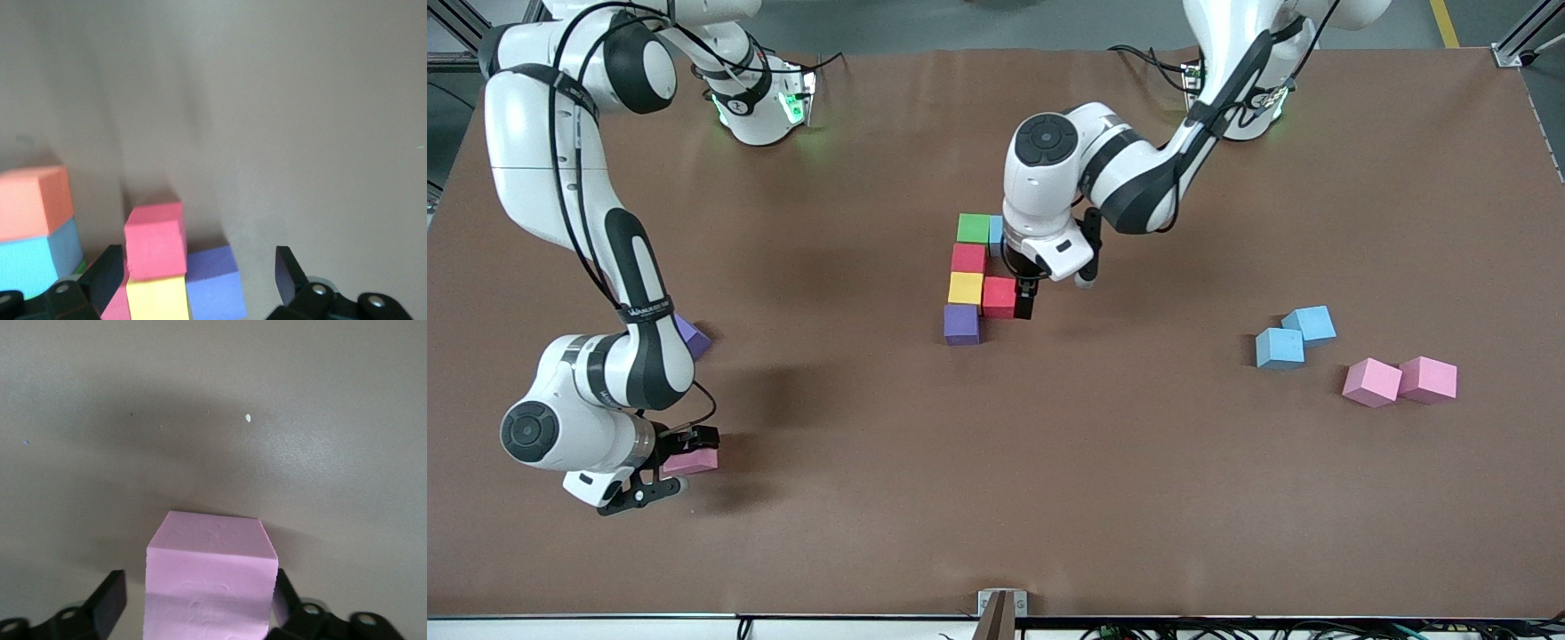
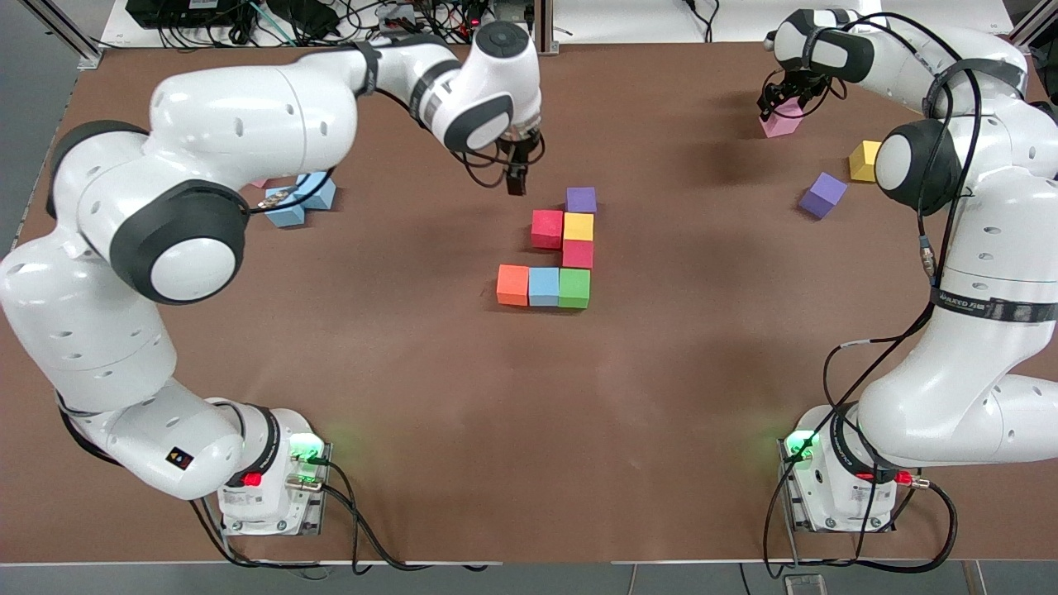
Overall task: Arrange 11 blocks into digit 3
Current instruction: 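Grasp the pink cube with the right gripper while the left gripper withdraws, then carry pink toward purple with the right gripper while the left gripper grasps blue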
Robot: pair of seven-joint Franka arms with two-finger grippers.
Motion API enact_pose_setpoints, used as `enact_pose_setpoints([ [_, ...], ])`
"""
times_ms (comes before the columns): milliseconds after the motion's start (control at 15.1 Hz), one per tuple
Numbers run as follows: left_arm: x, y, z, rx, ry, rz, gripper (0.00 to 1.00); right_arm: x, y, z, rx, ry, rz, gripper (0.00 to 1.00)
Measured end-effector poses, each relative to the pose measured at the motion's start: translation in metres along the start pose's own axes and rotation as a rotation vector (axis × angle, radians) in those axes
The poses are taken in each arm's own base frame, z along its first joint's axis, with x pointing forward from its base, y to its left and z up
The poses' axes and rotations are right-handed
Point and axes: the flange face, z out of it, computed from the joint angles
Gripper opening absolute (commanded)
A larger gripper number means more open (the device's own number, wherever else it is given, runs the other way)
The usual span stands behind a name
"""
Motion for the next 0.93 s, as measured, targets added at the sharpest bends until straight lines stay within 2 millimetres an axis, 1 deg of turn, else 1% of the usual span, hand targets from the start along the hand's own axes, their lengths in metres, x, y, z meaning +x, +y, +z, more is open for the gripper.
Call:
enact_pose_setpoints([
  [66,0.018,0.013,-0.005,-0.010,0.003,0.024,1.00,0.000,0.000,0.000,0.000,0.000,0.000,0.39],
  [133,0.042,0.028,-0.008,-0.016,0.009,0.052,1.00,0.000,0.000,0.000,0.000,0.001,0.000,0.33],
  [199,0.069,0.042,-0.008,-0.013,0.019,0.086,1.00,0.001,0.000,-0.002,-0.001,0.004,0.000,0.29],
  [266,0.097,0.055,-0.008,-0.005,0.030,0.124,1.00,0.001,0.000,-0.002,-0.001,0.005,0.000,0.28],
  [399,0.147,0.074,-0.007,0.008,0.045,0.206,1.00,0.002,0.000,-0.004,-0.001,0.006,0.000,0.27],
  [465,0.168,0.081,-0.008,0.011,0.049,0.256,1.00,0.004,-0.002,-0.007,0.001,0.011,-0.003,0.27],
  [531,0.185,0.086,-0.008,0.019,0.053,0.306,1.00,0.006,-0.007,-0.013,0.006,0.007,-0.008,0.27],
  [598,0.199,0.088,-0.006,0.041,0.059,0.358,1.00,0.008,-0.018,-0.020,0.016,-0.010,-0.005,0.28],
  [664,0.211,0.087,-0.005,0.080,0.065,0.412,1.00,0.010,-0.033,-0.030,0.026,-0.034,0.011,0.28],
  [731,0.226,0.087,-0.004,0.122,0.069,0.468,1.00,0.013,-0.054,-0.040,0.030,-0.054,0.034,0.28],
  [864,0.260,0.090,-0.007,0.167,0.067,0.580,1.00,0.020,-0.109,-0.065,0.028,-0.085,0.092,0.28],
  [930,0.283,0.093,-0.010,0.175,0.063,0.638,1.00,0.023,-0.142,-0.076,0.023,-0.092,0.124,0.28],
])
